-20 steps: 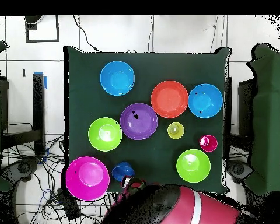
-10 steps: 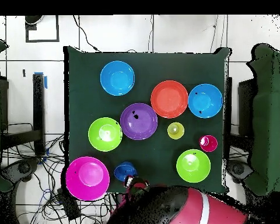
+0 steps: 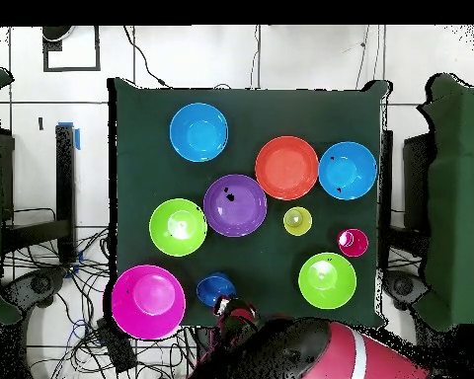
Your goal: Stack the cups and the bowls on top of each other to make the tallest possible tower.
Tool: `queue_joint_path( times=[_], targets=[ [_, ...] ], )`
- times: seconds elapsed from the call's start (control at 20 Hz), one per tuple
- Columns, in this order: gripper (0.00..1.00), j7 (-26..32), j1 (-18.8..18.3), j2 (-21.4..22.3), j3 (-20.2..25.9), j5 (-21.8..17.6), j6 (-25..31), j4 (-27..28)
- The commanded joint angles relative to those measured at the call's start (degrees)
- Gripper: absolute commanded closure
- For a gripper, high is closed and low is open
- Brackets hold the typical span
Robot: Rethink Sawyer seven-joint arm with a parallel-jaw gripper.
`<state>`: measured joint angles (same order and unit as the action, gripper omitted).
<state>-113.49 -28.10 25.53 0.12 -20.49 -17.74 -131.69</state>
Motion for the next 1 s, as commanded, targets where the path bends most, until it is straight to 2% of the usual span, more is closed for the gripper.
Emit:
queue_joint_path(
  times=[0.05,1.0],
  targets=[
    [1.0,-7.14,-0.25,0.0,1.83,3.02,3.26,8.24],
    [1.0,-5.74,-1.8,0.61,2.09,1.84,5.15,8.74]
  ],
)
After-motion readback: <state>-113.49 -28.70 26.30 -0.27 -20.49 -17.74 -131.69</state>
